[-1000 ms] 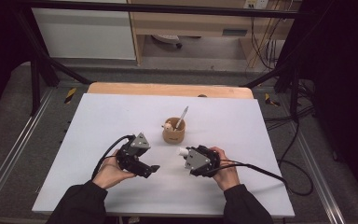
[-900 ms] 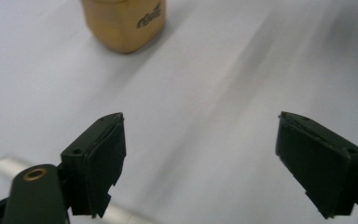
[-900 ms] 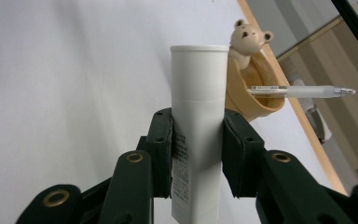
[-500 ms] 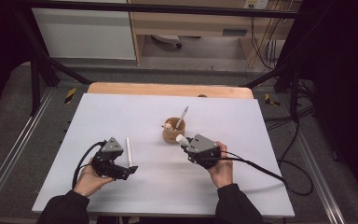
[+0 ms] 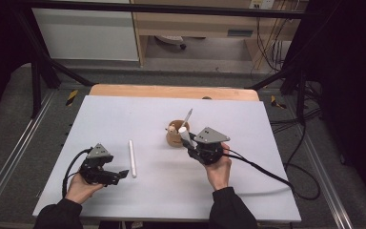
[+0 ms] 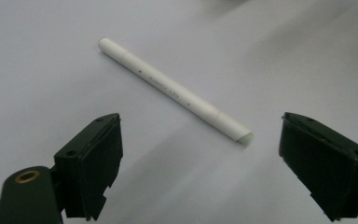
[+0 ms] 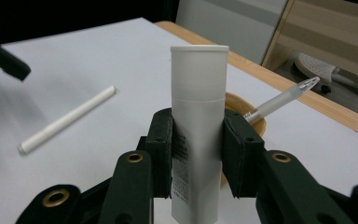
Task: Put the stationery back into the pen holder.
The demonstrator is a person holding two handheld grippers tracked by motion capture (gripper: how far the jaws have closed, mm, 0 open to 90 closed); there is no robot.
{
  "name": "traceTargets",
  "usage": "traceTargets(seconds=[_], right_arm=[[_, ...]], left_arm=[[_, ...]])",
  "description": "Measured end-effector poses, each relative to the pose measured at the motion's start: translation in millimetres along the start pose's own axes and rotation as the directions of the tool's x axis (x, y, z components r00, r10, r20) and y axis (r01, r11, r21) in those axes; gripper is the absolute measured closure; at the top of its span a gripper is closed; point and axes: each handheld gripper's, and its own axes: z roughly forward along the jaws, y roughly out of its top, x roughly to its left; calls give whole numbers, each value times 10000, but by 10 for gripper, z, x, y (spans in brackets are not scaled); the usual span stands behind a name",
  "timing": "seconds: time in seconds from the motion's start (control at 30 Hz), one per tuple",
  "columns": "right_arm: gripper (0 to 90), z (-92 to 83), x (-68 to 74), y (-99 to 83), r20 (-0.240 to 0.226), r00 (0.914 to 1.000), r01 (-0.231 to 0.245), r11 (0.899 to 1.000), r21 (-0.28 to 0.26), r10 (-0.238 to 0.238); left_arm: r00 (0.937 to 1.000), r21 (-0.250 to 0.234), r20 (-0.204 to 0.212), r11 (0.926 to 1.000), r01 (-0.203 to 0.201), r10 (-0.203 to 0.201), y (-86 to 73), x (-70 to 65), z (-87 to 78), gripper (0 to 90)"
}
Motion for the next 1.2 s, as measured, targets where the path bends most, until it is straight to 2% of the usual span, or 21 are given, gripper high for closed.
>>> traceTargets(seconds=[0.2, 0.37, 0.6, 0.67, 0.87, 0.93, 1.2], right_arm=[[670, 80, -26, 19, 24, 9946, -1038, 9928, -592, 1041], [670, 153, -68, 70, -96, 9838, -1789, 9777, -1100, 1790], [671, 256, -174, 174, 81, 9793, -1999, 9718, -1248, 2025], [671, 301, -221, 201, 75, 9753, -2180, 9674, -1292, 2207], [671, 434, -332, 234, 116, 9720, -2319, 9656, -1179, 2349], [671, 475, -365, 242, 82, 9685, -2464, 9620, -1177, 2490], [671, 616, -448, 244, -11, 9694, -2440, 9622, -1208, 2456]], left_arm=[[9997, -93, -56, 9997, 223, -224, -44, 44, 8, 135], [9996, -138, -17, 9995, 272, -272, -63, 67, 15, 135], [9996, -149, -21, 9995, 287, -287, -70, 71, 30, 135], [9996, -151, -12, 9994, 299, -299, -74, 77, 35, 135], [9995, -149, -95, 9994, 303, -305, -87, 96, 40, 135], [9995, -137, -159, 9995, 268, -270, -90, 100, 39, 135], [9995, -83, -128, 9995, 292, -293, -97, 103, 49, 135]])
